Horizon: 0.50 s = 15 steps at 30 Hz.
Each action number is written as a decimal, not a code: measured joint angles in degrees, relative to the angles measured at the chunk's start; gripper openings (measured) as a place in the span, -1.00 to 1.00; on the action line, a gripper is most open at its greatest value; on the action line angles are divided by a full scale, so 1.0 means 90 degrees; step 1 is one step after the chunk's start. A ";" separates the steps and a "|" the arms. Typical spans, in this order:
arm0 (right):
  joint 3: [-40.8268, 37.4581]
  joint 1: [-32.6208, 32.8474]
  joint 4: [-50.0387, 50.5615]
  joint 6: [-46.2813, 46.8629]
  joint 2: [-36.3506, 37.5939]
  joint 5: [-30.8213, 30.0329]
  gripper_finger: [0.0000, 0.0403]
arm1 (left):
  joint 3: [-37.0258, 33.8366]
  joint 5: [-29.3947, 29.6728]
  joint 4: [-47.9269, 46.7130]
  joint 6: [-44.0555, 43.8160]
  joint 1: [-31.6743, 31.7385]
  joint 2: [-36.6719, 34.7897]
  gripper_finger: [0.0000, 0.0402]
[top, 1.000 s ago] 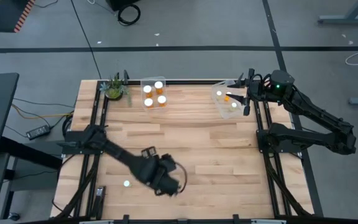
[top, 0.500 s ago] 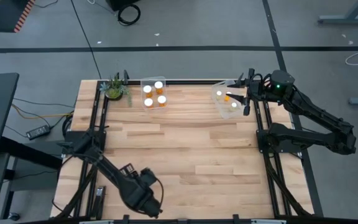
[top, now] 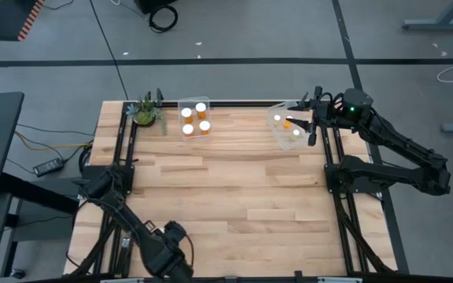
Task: Pick and place medicine bottles into bin by pill shape (circle, oval)
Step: Put the small yellow pill bottle into the right transparent bin
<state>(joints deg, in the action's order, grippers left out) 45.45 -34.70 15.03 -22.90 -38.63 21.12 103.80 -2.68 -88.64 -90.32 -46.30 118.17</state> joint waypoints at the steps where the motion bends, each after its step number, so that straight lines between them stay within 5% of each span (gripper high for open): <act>1: 0.0000 0.0000 0.0000 0.0000 0.0000 0.0000 -0.20 | -0.0029 -0.0004 0.0068 -0.0156 -0.0055 0.0000 -0.14; 15: 0.0000 0.0000 0.0000 0.0007 0.0000 0.0000 -0.20 | -0.1255 -0.0019 0.1002 -0.1058 -0.0395 -0.0002 -0.06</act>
<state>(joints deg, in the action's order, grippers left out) 45.45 -34.70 15.03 -22.83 -38.63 21.12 92.50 -2.85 -79.62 -99.84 -49.85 118.15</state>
